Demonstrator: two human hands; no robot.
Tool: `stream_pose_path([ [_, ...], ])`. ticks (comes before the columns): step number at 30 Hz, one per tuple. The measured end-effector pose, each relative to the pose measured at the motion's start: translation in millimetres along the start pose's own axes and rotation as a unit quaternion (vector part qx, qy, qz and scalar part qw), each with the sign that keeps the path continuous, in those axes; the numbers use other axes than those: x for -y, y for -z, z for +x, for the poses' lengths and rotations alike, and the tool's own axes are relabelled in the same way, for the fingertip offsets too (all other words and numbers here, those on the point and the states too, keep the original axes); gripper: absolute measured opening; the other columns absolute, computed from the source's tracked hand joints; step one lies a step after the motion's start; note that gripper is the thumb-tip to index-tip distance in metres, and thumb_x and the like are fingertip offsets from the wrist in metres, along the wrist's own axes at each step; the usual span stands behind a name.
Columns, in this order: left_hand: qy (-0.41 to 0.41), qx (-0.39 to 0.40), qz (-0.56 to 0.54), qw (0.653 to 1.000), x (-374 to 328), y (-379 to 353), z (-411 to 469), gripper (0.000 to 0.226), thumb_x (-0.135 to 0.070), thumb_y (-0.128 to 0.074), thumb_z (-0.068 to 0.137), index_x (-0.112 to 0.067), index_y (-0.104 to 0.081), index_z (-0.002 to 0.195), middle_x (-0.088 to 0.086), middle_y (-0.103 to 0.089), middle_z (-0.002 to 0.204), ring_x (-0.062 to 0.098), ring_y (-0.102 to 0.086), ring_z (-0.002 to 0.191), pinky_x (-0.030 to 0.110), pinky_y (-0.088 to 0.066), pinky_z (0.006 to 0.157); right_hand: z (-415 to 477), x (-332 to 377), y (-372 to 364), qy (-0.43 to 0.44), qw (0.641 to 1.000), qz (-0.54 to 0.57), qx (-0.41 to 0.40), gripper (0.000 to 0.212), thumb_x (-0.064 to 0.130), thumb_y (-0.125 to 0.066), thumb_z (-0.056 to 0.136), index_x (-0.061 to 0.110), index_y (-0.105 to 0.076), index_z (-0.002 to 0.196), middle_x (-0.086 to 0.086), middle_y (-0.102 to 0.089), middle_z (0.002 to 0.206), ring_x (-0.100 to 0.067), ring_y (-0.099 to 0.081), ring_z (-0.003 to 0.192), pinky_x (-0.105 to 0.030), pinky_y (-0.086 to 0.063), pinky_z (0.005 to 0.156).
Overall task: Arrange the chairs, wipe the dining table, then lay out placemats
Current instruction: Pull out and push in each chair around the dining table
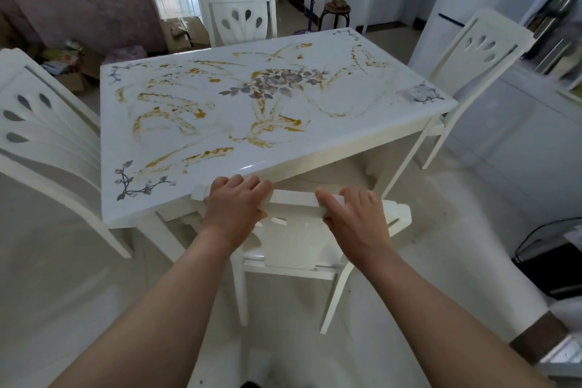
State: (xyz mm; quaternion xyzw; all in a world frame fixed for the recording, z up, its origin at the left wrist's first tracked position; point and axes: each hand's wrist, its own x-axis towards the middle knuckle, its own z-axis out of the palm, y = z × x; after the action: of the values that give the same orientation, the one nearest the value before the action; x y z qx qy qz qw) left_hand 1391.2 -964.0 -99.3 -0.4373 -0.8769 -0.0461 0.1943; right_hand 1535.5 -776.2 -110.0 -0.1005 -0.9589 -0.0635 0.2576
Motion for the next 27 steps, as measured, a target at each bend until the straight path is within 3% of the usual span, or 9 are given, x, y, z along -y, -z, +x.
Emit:
stream_pose_path([
  [3,-0.022,0.096,0.002,0.995,0,15,4,0.047,-0.044,-0.080,0.065,-0.027,-0.060,0.104,-0.007,-0.065,0.094,0.024,-0.061,0.088,0.032,-0.041,0.070,-2,1,9,0.000,0.998,-0.007,0.060,0.049,0.018,-0.076,0.064,0.022,-0.048,0.103,-0.004,-0.048,0.066,-0.024,-0.041,0.056,-0.030,-0.026,0.056],
  [5,-0.032,0.169,-0.009,0.985,2,21,8,0.039,-0.048,-0.067,0.080,-0.029,-0.054,0.112,-0.007,-0.063,0.107,0.021,-0.059,0.101,0.031,-0.042,0.073,-3,4,14,-0.018,0.994,-0.021,0.102,0.044,0.026,-0.083,0.060,0.019,-0.053,0.093,-0.001,-0.051,0.061,-0.024,-0.046,0.053,-0.028,-0.031,0.050],
  [8,-0.064,0.209,-0.017,0.976,5,26,6,0.036,-0.054,-0.059,0.085,-0.028,-0.051,0.109,-0.004,-0.064,0.105,0.021,-0.060,0.098,0.031,-0.041,0.072,-7,11,19,-0.048,0.987,-0.043,0.147,0.039,0.037,-0.083,0.063,0.018,-0.060,0.087,0.000,-0.058,0.064,-0.026,-0.055,0.056,-0.030,-0.038,0.054],
  [12,-0.107,0.180,-0.018,0.978,7,23,-12,0.039,-0.059,-0.050,0.087,-0.026,-0.049,0.107,-0.003,-0.065,0.099,0.021,-0.062,0.089,0.029,-0.039,0.067,-19,21,24,-0.062,0.984,-0.056,0.158,0.045,0.037,-0.090,0.053,0.017,-0.055,0.071,0.000,-0.054,0.056,-0.027,-0.053,0.047,-0.028,-0.031,0.050],
  [16,-0.135,0.154,-0.026,0.979,4,19,-35,0.035,-0.056,-0.048,0.090,-0.026,-0.048,0.109,-0.004,-0.065,0.099,0.021,-0.063,0.089,0.029,-0.038,0.066,-36,36,30,-0.077,0.979,-0.079,0.172,0.049,0.032,-0.093,0.046,0.014,-0.053,0.068,-0.004,-0.052,0.052,-0.028,-0.051,0.043,-0.029,-0.034,0.044],
  [18,-0.154,0.147,-0.023,0.977,4,17,-43,0.036,-0.055,-0.048,0.091,-0.026,-0.047,0.112,-0.004,-0.065,0.101,0.022,-0.063,0.092,0.029,-0.039,0.068,-47,45,32,-0.098,0.975,-0.090,0.176,0.049,0.032,-0.094,0.043,0.014,-0.055,0.066,-0.003,-0.052,0.052,-0.027,-0.051,0.043,-0.027,-0.029,0.046],
  [25,-0.215,0.137,-0.018,0.967,15,12,-42,0.037,-0.052,-0.049,0.091,-0.025,-0.047,0.115,-0.004,-0.065,0.105,0.023,-0.063,0.095,0.028,-0.036,0.068,-73,74,33,-0.147,0.965,-0.099,0.193,0.047,0.032,-0.093,0.050,0.016,-0.052,0.066,0.000,-0.053,0.052,-0.025,-0.050,0.041,-0.025,-0.022,0.047],
  [27,-0.223,0.118,-0.030,0.967,23,9,-38,0.036,-0.052,-0.056,0.087,-0.025,-0.051,0.109,-0.005,-0.066,0.096,0.022,-0.065,0.088,0.027,-0.038,0.065,-69,80,29,-0.154,0.965,-0.095,0.191,0.048,0.031,-0.094,0.047,0.016,-0.052,0.064,0.001,-0.052,0.050,-0.025,-0.050,0.039,-0.025,-0.022,0.045],
])
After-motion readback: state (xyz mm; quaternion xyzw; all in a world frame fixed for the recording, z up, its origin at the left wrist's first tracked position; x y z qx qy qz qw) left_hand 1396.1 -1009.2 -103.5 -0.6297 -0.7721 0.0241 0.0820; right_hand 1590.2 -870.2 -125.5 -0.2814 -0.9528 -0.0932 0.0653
